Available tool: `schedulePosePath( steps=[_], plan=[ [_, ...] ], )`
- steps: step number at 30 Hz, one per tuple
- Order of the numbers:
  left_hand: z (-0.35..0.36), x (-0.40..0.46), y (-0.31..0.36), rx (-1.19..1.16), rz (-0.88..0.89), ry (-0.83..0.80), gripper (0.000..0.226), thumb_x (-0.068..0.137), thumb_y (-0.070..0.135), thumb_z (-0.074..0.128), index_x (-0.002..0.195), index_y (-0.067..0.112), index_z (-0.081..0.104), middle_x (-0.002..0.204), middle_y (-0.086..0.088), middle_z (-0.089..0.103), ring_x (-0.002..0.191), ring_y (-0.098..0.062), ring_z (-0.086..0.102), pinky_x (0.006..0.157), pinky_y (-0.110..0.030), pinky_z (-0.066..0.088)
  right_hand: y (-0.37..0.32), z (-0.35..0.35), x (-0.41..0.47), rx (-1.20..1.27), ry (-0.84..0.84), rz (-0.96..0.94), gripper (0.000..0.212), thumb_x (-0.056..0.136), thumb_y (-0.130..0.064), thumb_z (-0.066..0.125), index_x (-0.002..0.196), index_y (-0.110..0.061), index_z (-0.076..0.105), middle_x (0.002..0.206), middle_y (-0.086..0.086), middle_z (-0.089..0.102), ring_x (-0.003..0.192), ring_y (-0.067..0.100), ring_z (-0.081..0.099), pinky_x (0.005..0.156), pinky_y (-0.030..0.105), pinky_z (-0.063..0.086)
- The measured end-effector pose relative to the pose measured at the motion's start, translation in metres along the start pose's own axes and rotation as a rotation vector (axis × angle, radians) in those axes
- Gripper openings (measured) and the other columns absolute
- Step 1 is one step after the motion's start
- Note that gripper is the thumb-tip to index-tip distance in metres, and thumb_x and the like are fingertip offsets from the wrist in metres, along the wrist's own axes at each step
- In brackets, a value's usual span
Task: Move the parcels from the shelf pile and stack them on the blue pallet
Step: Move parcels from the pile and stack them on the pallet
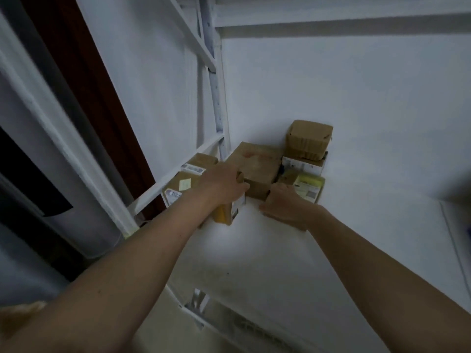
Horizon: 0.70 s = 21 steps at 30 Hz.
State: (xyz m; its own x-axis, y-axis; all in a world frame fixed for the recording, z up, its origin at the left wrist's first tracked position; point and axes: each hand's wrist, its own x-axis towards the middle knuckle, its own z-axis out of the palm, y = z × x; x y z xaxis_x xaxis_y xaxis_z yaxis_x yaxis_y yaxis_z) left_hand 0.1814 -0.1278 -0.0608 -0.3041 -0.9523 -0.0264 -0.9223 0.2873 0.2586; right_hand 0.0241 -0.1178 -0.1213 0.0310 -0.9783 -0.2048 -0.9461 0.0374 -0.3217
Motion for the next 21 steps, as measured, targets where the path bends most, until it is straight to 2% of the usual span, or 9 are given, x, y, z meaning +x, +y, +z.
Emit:
schedulePosePath(
  steps=[2, 3, 5, 7, 10, 14, 16, 18, 21],
  plan=[
    [-0.007, 0.039, -0.007, -0.011, -0.026, -0.003, 0.038, 0.099, 0.035, 0.039, 0.13, 0.016, 0.049, 0.127, -0.009, 0.056, 0.107, -0.023, 0.055, 0.079, -0.023, 0.035, 0.006, -0.001, 0.024, 0.005, 0.007, -0.012, 0.029, 0.087, -0.032, 0.059, 0.105, -0.01, 0.055, 0.115, 0.015, 0.058, 0.11, 0.032, 0.054, 0.084, 0.033, 0.039],
    [-0.009, 0.057, -0.013, -0.046, -0.045, -0.016, 0.04, 0.1, 0.035, 0.038, 0.135, 0.017, 0.046, 0.132, -0.009, 0.053, 0.113, -0.023, 0.053, 0.079, -0.023, 0.032, 0.008, -0.001, 0.037, 0.0, 0.009, -0.03, 0.03, 0.089, -0.03, 0.057, 0.111, -0.01, 0.055, 0.12, 0.015, 0.057, 0.113, 0.032, 0.053, 0.089, 0.034, 0.038],
    [-0.009, 0.087, -0.027, -0.119, -0.073, -0.041, 0.047, 0.099, 0.04, 0.04, 0.14, 0.019, 0.04, 0.14, -0.007, 0.048, 0.12, -0.022, 0.048, 0.08, -0.025, 0.032, 0.011, -0.001, 0.058, -0.007, 0.02, -0.055, 0.042, 0.092, -0.03, 0.054, 0.129, -0.01, 0.048, 0.132, 0.013, 0.051, 0.123, 0.031, 0.047, 0.102, 0.038, 0.031],
    [-0.004, 0.115, -0.04, -0.123, -0.089, -0.079, 0.055, 0.098, 0.045, 0.04, 0.146, 0.02, 0.032, 0.145, -0.007, 0.042, 0.126, -0.022, 0.044, 0.084, -0.025, 0.033, 0.011, 0.0, 0.078, -0.04, 0.019, -0.031, 0.054, 0.093, -0.034, 0.052, 0.137, -0.007, 0.038, 0.138, 0.015, 0.044, 0.128, 0.032, 0.04, 0.109, 0.04, 0.026],
    [0.007, 0.15, -0.049, -0.083, -0.104, -0.155, 0.058, 0.1, 0.04, 0.041, 0.149, 0.015, 0.023, 0.148, -0.01, 0.039, 0.129, -0.024, 0.042, 0.092, -0.028, 0.035, 0.011, 0.002, 0.099, -0.036, 0.017, 0.051, 0.074, 0.09, -0.041, 0.056, 0.143, 0.0, 0.023, 0.144, 0.021, 0.033, 0.134, 0.04, 0.027, 0.111, 0.043, 0.021],
    [0.021, 0.192, -0.052, -0.011, -0.109, -0.262, 0.053, 0.101, 0.03, 0.039, 0.148, 0.009, 0.025, 0.146, -0.013, 0.04, 0.128, -0.026, 0.044, 0.1, -0.03, 0.035, 0.018, 0.01, 0.121, -0.072, 0.072, 0.143, 0.097, 0.083, -0.05, 0.062, 0.146, -0.002, 0.008, 0.148, 0.024, 0.027, 0.138, 0.042, 0.019, 0.115, 0.047, 0.015],
    [0.027, 0.212, -0.054, -0.02, -0.108, -0.376, 0.045, 0.101, 0.033, 0.039, 0.141, 0.012, 0.039, 0.141, -0.012, 0.046, 0.123, -0.024, 0.048, 0.102, -0.032, 0.037, 0.021, 0.015, 0.129, -0.095, 0.088, 0.175, 0.106, 0.079, -0.052, 0.065, 0.147, -0.001, 0.0, 0.148, 0.026, 0.028, 0.138, 0.043, 0.019, 0.117, 0.048, 0.009],
    [0.029, 0.227, -0.057, -0.044, -0.121, -0.468, 0.033, 0.1, 0.034, 0.04, 0.123, 0.014, 0.054, 0.126, -0.01, 0.055, 0.108, -0.021, 0.055, 0.097, -0.033, 0.045, 0.023, 0.02, 0.135, -0.09, 0.084, 0.19, 0.114, 0.076, -0.056, 0.066, 0.147, 0.0, -0.005, 0.149, 0.025, 0.026, 0.139, 0.043, 0.017, 0.118, 0.048, 0.003],
    [0.034, 0.239, -0.062, -0.149, -0.144, -0.496, 0.019, 0.099, 0.031, 0.044, 0.091, 0.016, 0.052, 0.104, -0.005, 0.057, 0.092, -0.019, 0.059, 0.089, -0.034, 0.051, 0.026, 0.024, 0.142, -0.034, 0.096, 0.195, 0.118, 0.072, -0.058, 0.069, 0.146, -0.002, -0.003, 0.149, 0.023, 0.026, 0.139, 0.042, 0.017, 0.118, 0.048, 0.005]
  ],
)
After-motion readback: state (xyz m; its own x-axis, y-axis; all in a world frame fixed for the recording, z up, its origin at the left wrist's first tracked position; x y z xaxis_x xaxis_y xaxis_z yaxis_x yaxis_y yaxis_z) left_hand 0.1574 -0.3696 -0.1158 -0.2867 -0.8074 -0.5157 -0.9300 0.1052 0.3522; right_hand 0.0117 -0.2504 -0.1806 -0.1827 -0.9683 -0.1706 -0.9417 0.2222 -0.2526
